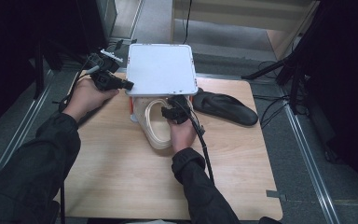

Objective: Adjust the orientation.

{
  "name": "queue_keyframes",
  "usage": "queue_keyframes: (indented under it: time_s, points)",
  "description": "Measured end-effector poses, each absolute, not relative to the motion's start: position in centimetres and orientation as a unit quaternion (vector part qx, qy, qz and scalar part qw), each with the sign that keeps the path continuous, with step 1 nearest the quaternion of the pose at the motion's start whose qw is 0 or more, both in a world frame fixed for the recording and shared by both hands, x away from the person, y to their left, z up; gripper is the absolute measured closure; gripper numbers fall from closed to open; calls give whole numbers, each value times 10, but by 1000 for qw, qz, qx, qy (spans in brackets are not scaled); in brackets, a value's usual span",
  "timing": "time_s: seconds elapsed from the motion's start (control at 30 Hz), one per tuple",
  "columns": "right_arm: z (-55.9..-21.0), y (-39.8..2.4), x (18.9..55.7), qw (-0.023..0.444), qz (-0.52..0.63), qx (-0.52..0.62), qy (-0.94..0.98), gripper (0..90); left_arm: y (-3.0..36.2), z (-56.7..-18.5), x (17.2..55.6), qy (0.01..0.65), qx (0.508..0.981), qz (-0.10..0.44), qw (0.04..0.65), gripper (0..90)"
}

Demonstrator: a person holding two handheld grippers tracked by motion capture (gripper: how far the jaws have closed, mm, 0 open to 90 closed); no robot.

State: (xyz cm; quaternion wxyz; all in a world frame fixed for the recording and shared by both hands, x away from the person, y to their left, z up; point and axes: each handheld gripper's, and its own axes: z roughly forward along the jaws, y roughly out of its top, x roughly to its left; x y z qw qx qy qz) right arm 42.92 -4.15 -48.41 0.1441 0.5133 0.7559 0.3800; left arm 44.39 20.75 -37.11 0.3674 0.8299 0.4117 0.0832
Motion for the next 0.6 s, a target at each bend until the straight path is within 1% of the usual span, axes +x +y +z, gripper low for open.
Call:
queue_keyframes:
  time_s: [0.1, 0.4, 0.53, 0.6]
  points:
    - [-486, -40, 430, 152, 383, 511, 754, 655, 207, -371, 443, 409, 832, 89, 364, 900]
    - [-488, -40, 426, 152, 391, 509, 752, 636, 205, -370, 442, 410, 833, 95, 360, 900]
    - [-489, -37, 423, 165, 387, 501, 756, 626, 205, -370, 442, 409, 833, 96, 360, 900]
    - [-489, -38, 423, 162, 389, 501, 756, 615, 205, -370, 442, 410, 833, 96, 360, 900]
